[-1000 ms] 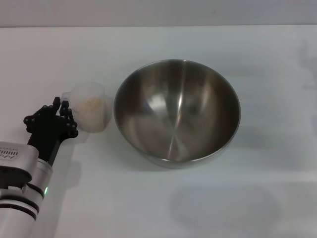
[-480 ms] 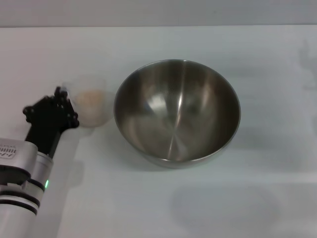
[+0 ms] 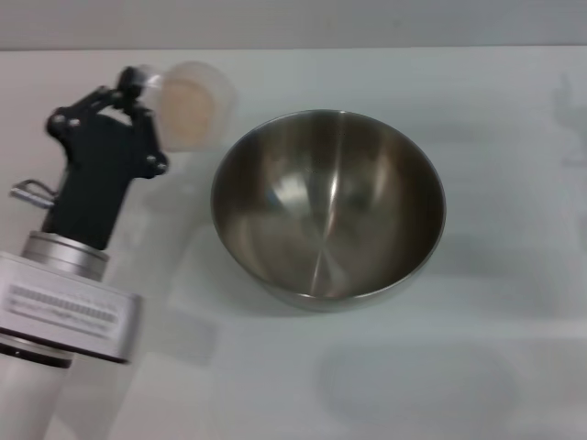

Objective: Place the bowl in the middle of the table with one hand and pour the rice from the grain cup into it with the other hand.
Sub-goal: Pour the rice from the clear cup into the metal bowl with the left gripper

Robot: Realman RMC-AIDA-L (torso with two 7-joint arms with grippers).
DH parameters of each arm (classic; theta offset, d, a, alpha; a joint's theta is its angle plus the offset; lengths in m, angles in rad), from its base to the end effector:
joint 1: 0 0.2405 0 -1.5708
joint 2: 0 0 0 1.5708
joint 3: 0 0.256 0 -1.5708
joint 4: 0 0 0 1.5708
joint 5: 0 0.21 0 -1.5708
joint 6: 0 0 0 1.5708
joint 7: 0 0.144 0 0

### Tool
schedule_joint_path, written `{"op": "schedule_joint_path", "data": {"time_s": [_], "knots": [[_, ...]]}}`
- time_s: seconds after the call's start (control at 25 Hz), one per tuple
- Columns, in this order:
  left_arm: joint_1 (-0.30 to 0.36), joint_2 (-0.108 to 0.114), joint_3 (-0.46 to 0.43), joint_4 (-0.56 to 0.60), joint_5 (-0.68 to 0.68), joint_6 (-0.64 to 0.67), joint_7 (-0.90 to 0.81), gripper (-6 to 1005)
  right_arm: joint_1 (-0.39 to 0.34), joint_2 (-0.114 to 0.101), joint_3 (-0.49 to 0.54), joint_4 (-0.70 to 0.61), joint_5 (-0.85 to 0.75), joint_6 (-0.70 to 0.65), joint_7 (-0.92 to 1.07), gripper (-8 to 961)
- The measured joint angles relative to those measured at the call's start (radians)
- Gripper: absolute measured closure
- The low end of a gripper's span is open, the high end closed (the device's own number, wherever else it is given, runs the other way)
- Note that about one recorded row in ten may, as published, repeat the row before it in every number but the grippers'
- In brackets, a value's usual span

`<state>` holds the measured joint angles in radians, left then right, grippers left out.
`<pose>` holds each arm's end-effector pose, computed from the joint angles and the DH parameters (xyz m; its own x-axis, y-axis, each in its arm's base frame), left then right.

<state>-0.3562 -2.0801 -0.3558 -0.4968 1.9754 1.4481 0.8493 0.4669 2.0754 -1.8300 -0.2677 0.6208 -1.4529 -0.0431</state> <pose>-0.2424 0.2803 -0.0581 0.8933 -0.4338 0.1177 0.1001 -0.0632 -0.9930 0.2783 0.3505 0.0575 0.6831 0.4929 -0.5390 -0.6432 0.0563 -0.7637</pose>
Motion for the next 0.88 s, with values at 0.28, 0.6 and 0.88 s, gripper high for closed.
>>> {"op": "schedule_joint_path", "data": {"time_s": [0.28,0.6,0.88], "knots": [[-0.026,0.0,0.007,-0.008,0.164,-0.012,0.465,973,0.001,0.0,0.0,0.001,0.0,-0.001,0.0,469],[-0.044,0.0,0.009,-0.02,0.274,-0.097,0.899,971,0.005,-0.002,0.0,0.001,-0.008,-0.001,0.0,469],[-0.052,0.0,0.011,-0.011,0.312,-0.11,1.182,970,0.009,-0.004,0.0,0.001,-0.008,0.005,0.0,469]]}}
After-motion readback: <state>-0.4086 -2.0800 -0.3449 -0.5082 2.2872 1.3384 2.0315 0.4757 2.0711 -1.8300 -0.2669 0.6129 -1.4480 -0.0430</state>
